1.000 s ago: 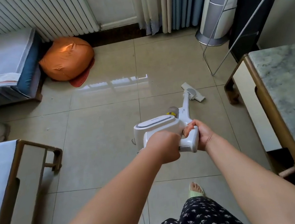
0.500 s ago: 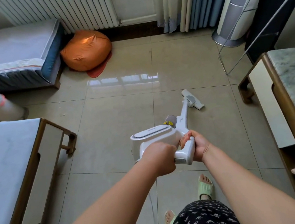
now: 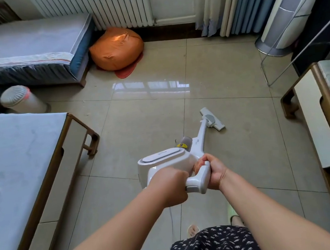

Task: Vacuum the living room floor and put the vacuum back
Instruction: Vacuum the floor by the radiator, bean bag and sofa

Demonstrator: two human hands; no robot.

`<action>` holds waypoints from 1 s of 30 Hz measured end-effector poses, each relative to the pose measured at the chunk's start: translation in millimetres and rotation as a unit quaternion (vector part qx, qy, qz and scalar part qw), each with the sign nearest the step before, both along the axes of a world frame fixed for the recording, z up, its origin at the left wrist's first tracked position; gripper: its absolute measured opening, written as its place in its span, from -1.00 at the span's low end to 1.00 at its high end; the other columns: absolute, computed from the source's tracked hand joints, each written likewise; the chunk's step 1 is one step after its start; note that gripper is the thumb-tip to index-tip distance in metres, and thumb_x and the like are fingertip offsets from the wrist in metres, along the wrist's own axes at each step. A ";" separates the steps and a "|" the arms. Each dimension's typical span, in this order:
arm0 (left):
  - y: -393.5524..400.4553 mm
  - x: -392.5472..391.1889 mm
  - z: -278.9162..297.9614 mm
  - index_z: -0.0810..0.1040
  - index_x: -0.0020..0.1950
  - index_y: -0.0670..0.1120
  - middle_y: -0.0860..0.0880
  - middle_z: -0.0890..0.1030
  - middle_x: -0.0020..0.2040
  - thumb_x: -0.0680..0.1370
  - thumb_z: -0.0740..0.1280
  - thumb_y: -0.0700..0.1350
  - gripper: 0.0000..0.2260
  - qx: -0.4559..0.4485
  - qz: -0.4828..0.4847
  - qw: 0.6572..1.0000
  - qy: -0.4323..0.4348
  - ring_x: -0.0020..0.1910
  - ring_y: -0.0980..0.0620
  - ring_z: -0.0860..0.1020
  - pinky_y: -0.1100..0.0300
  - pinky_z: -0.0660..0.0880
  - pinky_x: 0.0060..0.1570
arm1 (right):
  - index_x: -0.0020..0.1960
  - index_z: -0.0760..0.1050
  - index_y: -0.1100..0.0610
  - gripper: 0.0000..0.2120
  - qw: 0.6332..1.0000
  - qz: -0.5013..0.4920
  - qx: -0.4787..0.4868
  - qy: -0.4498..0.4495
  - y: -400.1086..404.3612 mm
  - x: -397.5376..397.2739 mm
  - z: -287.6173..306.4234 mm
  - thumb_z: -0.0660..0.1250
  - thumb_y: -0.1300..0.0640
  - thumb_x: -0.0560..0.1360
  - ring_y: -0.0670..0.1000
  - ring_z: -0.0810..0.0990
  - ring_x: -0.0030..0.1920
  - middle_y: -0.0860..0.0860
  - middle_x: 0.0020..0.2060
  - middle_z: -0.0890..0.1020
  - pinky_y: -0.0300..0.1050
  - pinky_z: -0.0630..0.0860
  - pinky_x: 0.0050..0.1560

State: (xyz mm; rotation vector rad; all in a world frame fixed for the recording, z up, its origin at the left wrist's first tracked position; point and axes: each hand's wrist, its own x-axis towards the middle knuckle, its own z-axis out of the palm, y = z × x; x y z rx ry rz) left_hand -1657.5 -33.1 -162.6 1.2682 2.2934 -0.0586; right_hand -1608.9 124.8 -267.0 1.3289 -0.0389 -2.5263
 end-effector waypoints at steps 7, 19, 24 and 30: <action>3.5 15.8 -13.5 0.43 -0.16 0.04 -0.01 0.59 -0.18 0.43 0.28 -0.10 -0.95 0.007 0.001 1.000 -0.018 -0.20 -0.08 0.50 0.20 0.33 -0.26 | -0.39 0.28 0.11 -0.70 0.999 -0.004 0.031 -0.017 4.4 13.8 -5.8 0.36 0.40 0.15 -0.07 0.38 -0.63 -0.03 -0.57 0.38 -0.28 0.42 -0.58; 94.1 53.6 -31.0 0.54 -0.05 -0.03 -0.03 0.57 -0.19 0.46 0.31 -0.12 -0.90 0.033 0.007 0.999 -0.027 -0.18 -0.11 0.54 0.18 0.42 -0.24 | -0.24 0.26 0.09 -0.29 1.000 -0.026 0.002 0.017 101.7 45.2 -30.1 0.48 0.59 -0.19 -0.09 0.42 -0.65 0.00 -0.59 0.41 -0.22 0.43 -0.65; 123.1 61.3 -25.7 0.52 -0.09 -0.05 0.00 0.48 -0.25 0.44 0.31 -0.14 -0.92 0.035 0.030 0.999 -0.020 -0.24 -0.10 0.44 0.19 0.31 -0.28 | -0.29 0.28 0.13 -0.35 1.000 -0.008 0.015 0.027 132.8 47.0 -26.4 0.48 0.59 -0.19 -0.09 0.43 -0.64 -0.01 -0.57 0.41 -0.22 0.44 -0.63; 120.7 72.6 -21.8 0.55 -0.09 -0.07 -0.02 0.56 -0.22 0.43 0.31 -0.15 -0.91 0.023 0.089 0.995 -0.027 -0.19 -0.10 0.51 0.17 0.41 -0.27 | -0.42 0.32 0.18 -0.44 0.998 0.032 0.028 0.041 129.5 48.0 -12.1 0.45 0.58 -0.26 -0.09 0.41 -0.63 -0.02 -0.55 0.40 -0.22 0.45 -0.62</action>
